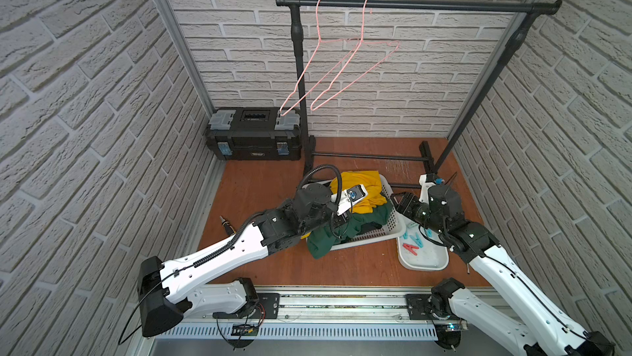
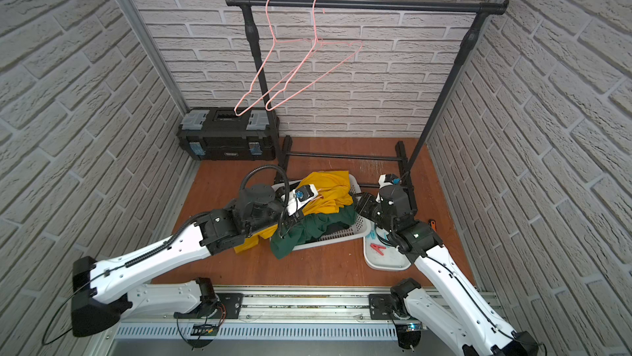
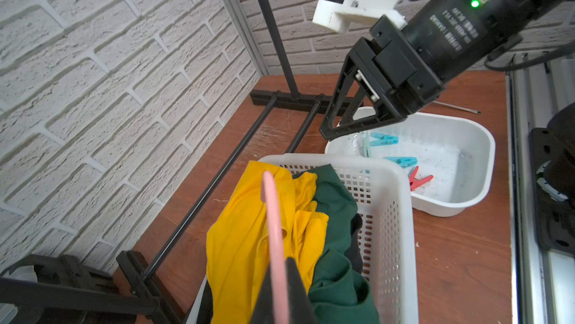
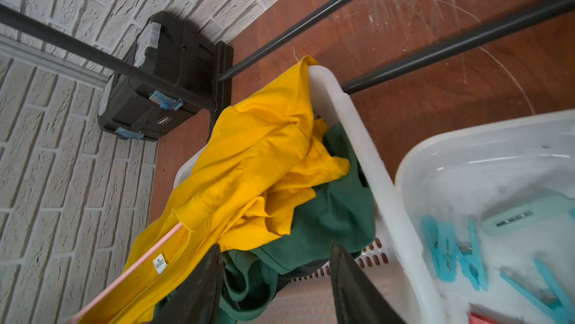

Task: Remove the clothespins securing t-shirts to the hanger
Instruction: Remove the T-shirt from the hanger.

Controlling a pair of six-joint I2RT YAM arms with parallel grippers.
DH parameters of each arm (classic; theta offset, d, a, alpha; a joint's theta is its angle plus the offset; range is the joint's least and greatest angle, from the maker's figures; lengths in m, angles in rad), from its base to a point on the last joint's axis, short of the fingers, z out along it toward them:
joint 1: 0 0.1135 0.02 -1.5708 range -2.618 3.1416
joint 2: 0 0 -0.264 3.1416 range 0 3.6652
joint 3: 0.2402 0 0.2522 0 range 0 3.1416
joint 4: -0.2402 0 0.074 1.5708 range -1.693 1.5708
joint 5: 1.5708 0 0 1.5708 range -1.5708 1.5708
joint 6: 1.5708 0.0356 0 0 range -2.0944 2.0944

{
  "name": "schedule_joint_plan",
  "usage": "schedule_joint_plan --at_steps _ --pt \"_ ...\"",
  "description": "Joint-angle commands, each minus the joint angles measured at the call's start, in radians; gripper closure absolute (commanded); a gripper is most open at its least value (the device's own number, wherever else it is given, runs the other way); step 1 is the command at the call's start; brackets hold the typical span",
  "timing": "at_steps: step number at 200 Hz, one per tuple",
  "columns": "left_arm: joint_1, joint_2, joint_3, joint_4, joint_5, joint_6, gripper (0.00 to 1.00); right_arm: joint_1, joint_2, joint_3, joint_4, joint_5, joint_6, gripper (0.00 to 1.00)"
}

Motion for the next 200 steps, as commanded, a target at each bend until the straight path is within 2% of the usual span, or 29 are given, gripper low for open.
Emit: schedule_joint_plan --at_steps 1,53,89,200 --pt "0.004 0.045 0.106 -0.044 -0.040 -0.050 1.00 -0.001 0.036 0.021 0.137 -0.093 -0.081 0.44" --pt "0.003 0.144 0.218 -0.066 -0.086 -0.171 1.00 0.029 0.119 0.022 0.279 -0.166 -0.126 0.44" --pt "-0.005 0.170 0.255 -0.063 -0.101 -0.200 1.00 0.047 0.172 0.039 0.344 -0.206 -0.126 0.44" --pt "-0.018 0.186 0.291 -0.077 -0.099 -0.206 1.00 0.141 0.309 0.034 0.443 -0.125 -0.087 0.48"
